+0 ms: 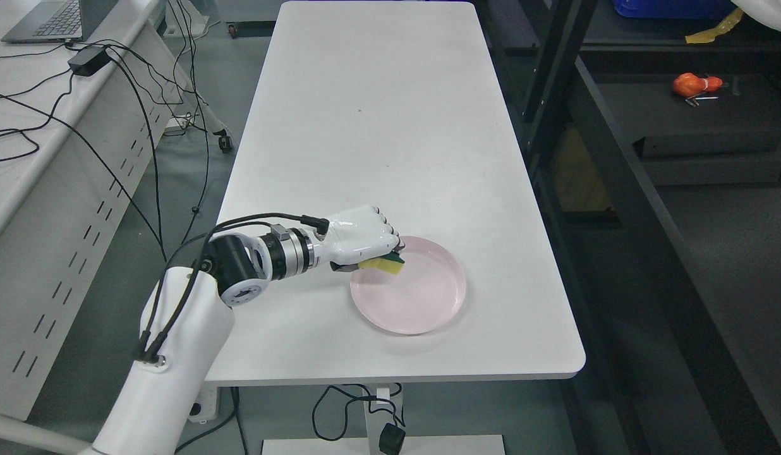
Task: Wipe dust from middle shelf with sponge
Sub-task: 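Grasp the green-and-yellow sponge with the left hand and lift it, then hold the sponge up in the left hand while turning toward the shelf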
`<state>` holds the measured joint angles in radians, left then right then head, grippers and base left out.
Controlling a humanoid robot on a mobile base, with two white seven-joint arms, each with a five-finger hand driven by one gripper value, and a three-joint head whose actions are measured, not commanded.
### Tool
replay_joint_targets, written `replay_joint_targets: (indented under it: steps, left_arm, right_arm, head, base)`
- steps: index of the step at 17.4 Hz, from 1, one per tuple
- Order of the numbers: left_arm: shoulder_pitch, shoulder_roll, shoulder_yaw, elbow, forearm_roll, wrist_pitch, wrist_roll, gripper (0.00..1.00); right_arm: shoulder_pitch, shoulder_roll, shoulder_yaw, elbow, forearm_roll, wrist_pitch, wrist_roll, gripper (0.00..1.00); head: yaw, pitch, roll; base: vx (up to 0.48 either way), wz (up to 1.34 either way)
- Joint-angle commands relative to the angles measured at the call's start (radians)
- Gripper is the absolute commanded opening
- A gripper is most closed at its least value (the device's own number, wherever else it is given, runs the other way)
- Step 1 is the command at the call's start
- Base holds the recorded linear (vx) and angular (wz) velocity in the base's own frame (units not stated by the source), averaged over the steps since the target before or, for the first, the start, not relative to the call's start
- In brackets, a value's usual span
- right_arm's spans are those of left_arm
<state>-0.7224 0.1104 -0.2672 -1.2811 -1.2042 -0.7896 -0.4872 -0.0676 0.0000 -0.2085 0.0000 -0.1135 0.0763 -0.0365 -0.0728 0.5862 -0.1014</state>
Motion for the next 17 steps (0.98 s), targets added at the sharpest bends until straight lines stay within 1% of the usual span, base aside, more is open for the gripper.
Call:
replay_joint_targets:
  steps: [1, 2, 4, 5, 6, 8, 9, 11, 12, 14, 16, 17]
  left_arm:
    - [-0.015, -0.093, 0.363, 0.000, 0.370, 0.004, -0.010, 0.01]
    - [0.001, -0.093, 0.387, 0.000, 0.575, 0.092, -0.010, 0.00]
    - [0.043, -0.093, 0.417, -0.001, 0.815, 0.180, 0.007, 0.00]
    - [0.069, -0.093, 0.449, -0.004, 0.897, 0.220, 0.045, 0.00]
    - [0.099, -0.093, 0.474, -0.004, 0.929, 0.265, 0.127, 0.01]
    - [0.167, -0.093, 0.474, -0.018, 0.980, 0.370, 0.397, 0.02]
    - [0.220, -0.093, 0.456, -0.047, 0.997, 0.388, 0.483, 0.00]
    - [0.331, -0.093, 0.407, -0.142, 1.063, 0.406, 0.481, 0.00]
    - [0.374, -0.093, 0.381, -0.185, 1.110, 0.436, 0.481, 0.00]
    - [0.403, -0.093, 0.382, -0.259, 1.204, 0.550, 0.481, 0.00]
    - [0.397, -0.093, 0.410, -0.320, 1.230, 0.714, 0.480, 0.00]
    - [0.391, -0.093, 0.410, -0.343, 1.230, 0.757, 0.478, 0.00]
  right_arm:
    - [0.000, -0.017, 0.000, -0.017, 0.000, 0.000, 0.000, 1.00]
    - [0.000, -0.017, 0.000, -0.017, 0.000, 0.000, 0.000, 1.00]
    - [0.000, -0.017, 0.001, -0.017, 0.000, 0.000, 0.000, 1.00]
    - [0.000, -0.017, 0.000, -0.017, 0.000, 0.000, 0.000, 1.00]
    - [0.000, -0.017, 0.001, -0.017, 0.000, 0.000, 0.000, 1.00]
    - [-0.001, -0.017, 0.000, -0.017, 0.000, 0.000, 0.000, 1.00]
    - [0.000, -0.017, 0.001, -0.017, 0.000, 0.000, 0.000, 1.00]
    - [-0.001, -0.017, 0.000, -0.017, 0.000, 0.000, 0.000, 1.00]
    - [0.000, -0.017, 0.000, -0.017, 0.000, 0.000, 0.000, 1.00]
    - [0.000, -0.017, 0.001, -0.017, 0.000, 0.000, 0.000, 1.00]
    - [0.000, -0.017, 0.000, -0.017, 0.000, 0.000, 0.000, 1.00]
    - [0.000, -0.017, 0.000, -0.017, 0.000, 0.000, 0.000, 1.00]
  head:
    - [0.0000, 0.000, 0.000]
    - [0.0000, 0.000, 0.000]
    - [0.0000, 0.000, 0.000]
    - [0.0000, 0.000, 0.000]
    - [0.0000, 0.000, 0.000]
    - [0.0000, 0.000, 0.000]
    - [0.0000, 0.000, 0.000]
    - [0.0000, 0.000, 0.000]
    - [0.0000, 0.000, 0.000]
    - [0.0000, 0.000, 0.000]
    - [0.0000, 0.000, 0.000]
    - [0.0000, 0.000, 0.000]
  base:
    - [0.000, 0.00]
    - [0.000, 0.00]
    - [0.000, 0.00]
    - [0.001, -0.01]
    - [0.000, 0.00]
    - [0.003, 0.01]
    - [0.006, 0.01]
    - [0.000, 0.00]
    - [-0.003, -0.01]
    - [-0.008, 0.00]
    - [-0.057, 0.00]
    - [-0.072, 0.01]
